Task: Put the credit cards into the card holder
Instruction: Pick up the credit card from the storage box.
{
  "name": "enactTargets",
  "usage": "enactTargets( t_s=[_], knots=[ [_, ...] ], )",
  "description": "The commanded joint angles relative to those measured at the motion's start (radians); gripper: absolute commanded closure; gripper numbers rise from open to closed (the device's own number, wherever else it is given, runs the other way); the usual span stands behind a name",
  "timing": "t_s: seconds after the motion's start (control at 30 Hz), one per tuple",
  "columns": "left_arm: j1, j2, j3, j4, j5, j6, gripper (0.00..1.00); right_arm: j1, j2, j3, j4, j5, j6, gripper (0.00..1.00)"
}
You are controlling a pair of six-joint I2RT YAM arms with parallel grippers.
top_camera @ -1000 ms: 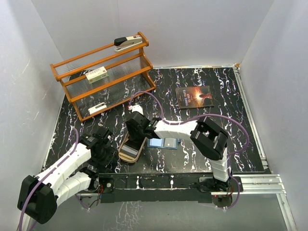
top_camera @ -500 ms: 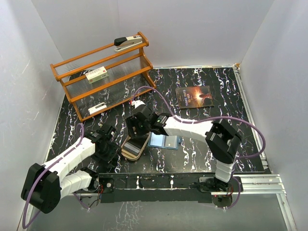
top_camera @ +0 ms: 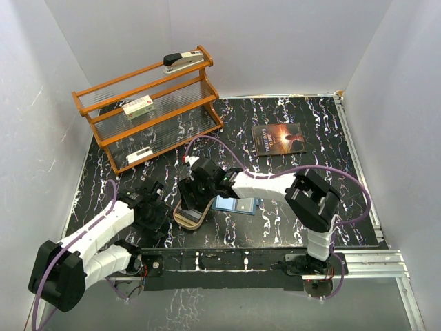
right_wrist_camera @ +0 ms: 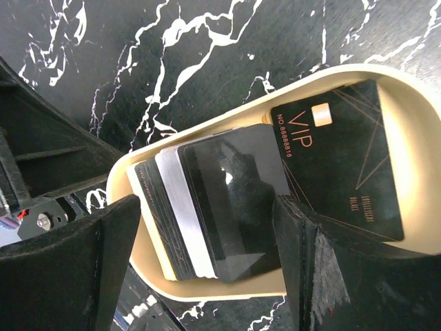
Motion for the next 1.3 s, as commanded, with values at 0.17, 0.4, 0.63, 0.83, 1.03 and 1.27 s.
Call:
enactTargets(
  t_s=[0.17,0.4,0.63,0.83,1.03,1.27],
  knots=[
    [0.006,0.005,-0.028,0.058,0.028,-0.018,0.39,0.02,0.035,-0.032,0.083,-0.031,0.005,0.24],
    [0.006,0.009,-0.02,0.067,0.012,-0.011,0.4,0.02,0.06,-0.039,0.114,-0.108,0.008,0.29],
    [0.006,0.006,-0.011,0.063,-0.005,-0.003,0.41,0.019,0.064,-0.038,0.122,-0.142,0.015,0.39],
    [0.007,0.005,-0.004,0.056,-0.016,0.001,0.41,0.015,0.046,-0.038,0.116,-0.122,0.019,0.56],
    [0.007,0.008,0.001,0.049,-0.02,0.005,0.41,0.011,0.029,-0.037,0.116,-0.124,0.027,0.66],
    [0.007,0.009,0.005,0.045,-0.025,0.006,0.41,0.003,0.009,-0.044,0.116,-0.113,0.034,0.76]
  ],
)
